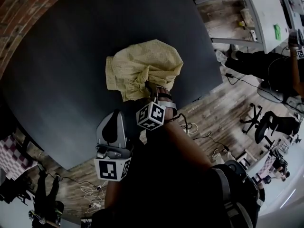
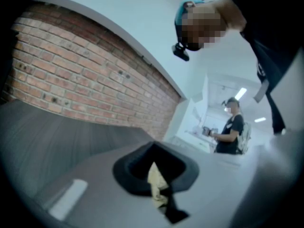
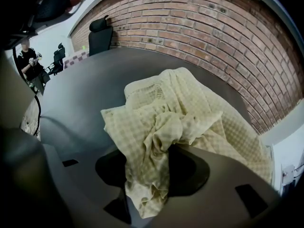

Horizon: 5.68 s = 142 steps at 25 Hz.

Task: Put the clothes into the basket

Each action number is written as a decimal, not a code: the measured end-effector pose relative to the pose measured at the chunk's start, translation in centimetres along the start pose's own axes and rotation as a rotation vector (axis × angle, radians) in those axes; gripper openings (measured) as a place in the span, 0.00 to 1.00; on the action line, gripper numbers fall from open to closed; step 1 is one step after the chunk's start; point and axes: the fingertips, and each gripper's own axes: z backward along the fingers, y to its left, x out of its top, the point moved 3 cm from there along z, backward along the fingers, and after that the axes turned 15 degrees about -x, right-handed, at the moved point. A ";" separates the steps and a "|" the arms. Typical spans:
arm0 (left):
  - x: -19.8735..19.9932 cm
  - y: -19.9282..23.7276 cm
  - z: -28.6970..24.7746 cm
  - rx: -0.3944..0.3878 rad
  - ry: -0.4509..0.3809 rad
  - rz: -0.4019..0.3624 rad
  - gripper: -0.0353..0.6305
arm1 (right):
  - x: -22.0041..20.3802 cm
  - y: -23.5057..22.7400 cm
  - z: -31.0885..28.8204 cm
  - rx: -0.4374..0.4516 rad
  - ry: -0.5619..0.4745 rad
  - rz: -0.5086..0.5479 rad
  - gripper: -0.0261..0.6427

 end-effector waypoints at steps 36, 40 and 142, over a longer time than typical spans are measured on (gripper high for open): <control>1.9 -9.5 15.3 -0.123 -0.140 -0.143 0.06 | -0.9 5.3 18.0 -0.032 -0.202 -0.237 0.19; 1.3 -10.0 17.9 -0.137 -0.137 -0.150 0.06 | -0.5 6.8 20.5 -0.027 -0.230 -0.294 0.19; -8.0 -42.2 -21.8 -1.040 0.242 -0.246 0.06 | -41.0 -15.2 30.3 -0.588 0.043 -1.259 0.19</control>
